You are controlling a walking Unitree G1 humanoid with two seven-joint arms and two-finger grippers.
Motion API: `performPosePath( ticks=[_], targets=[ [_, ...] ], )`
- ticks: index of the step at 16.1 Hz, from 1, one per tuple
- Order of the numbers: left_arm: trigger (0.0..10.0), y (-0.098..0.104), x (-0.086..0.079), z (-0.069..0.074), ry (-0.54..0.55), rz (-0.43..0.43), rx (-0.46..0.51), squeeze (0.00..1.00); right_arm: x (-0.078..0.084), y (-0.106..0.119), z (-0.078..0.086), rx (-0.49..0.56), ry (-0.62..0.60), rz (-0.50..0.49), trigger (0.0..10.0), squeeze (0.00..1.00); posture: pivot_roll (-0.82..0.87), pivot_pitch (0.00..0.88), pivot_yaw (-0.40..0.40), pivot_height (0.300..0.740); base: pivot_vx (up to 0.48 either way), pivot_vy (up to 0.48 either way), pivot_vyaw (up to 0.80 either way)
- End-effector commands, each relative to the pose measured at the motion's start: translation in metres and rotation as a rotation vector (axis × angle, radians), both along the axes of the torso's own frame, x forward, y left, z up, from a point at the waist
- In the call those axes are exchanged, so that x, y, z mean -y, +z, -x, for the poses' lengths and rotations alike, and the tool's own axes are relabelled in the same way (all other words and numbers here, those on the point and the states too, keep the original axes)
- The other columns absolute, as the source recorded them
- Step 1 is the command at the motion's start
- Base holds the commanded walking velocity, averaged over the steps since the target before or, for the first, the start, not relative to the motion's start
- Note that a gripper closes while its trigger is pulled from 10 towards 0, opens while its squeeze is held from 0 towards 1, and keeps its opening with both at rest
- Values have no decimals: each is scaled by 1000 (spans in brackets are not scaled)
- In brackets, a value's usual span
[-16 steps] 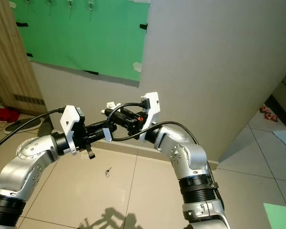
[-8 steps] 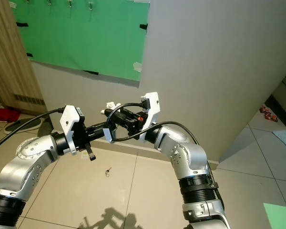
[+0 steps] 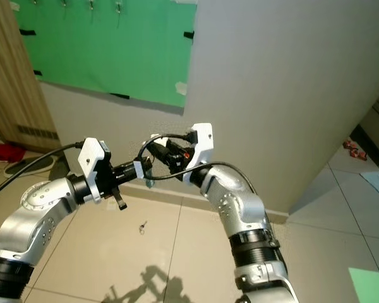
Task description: Hang keys on a hook
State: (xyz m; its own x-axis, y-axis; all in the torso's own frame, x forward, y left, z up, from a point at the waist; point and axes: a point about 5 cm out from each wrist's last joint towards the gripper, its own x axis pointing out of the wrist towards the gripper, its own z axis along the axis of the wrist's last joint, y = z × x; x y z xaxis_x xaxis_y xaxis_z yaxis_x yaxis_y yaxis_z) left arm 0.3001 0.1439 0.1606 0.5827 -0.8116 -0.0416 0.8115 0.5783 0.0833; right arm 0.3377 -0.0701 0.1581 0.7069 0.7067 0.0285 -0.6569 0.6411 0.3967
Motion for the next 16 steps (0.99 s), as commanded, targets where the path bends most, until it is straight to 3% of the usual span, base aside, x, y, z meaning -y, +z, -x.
performPosePath(
  ticks=[1, 3, 9, 12, 13, 14, 15, 16],
  targets=[
    [0, 1, 2, 4, -37, -1, 1, 0, 38, 8, -16, 66, -258, 69, 10000, 1000, 34, 0, -82, 740, 0, 0, 0],
    [0, 0, 2, 5, -41, -3, -3, 0, 53, 3, -20, 75, -384, 95, 10000, 1000, 31, 0, -82, 740, 0, 0, 0],
    [0, -4, 1, 7, -36, -6, -27, 0, 66, -1, -19, 144, -504, 164, 10000, 1000, 31, 0, -82, 740, 0, 0, 0],
    [0, -5, -6, 4, 66, 77, -60, 0, 83, -16, -11, 163, -664, 282, 10000, 1000, 33, 0, -83, 740, 0, 0, 0],
    [0, -5, -8, 1, 120, 106, -67, 0, 86, -21, -6, 168, -696, 305, 10000, 384, 31, 0, -83, 740, 0, 0, 0],
    [0, -7, -9, 1, 146, 105, -65, 0, 86, -24, -3, 170, -700, 309, 10000, 0, 31, 0, -83, 740, 0, 0, 0],
    [10000, -10, -12, -3, 239, 72, -44, 0, 83, -30, 5, 181, -698, 329, 10000, 0, 29, 0, -81, 740, 0, 0, 0],
    [10000, -13, -14, -6, 318, 54, -30, 0, 79, -37, 12, 178, -695, 329, 10000, 0, 28, 0, -80, 740, 0, 0, 0]
  ],
)
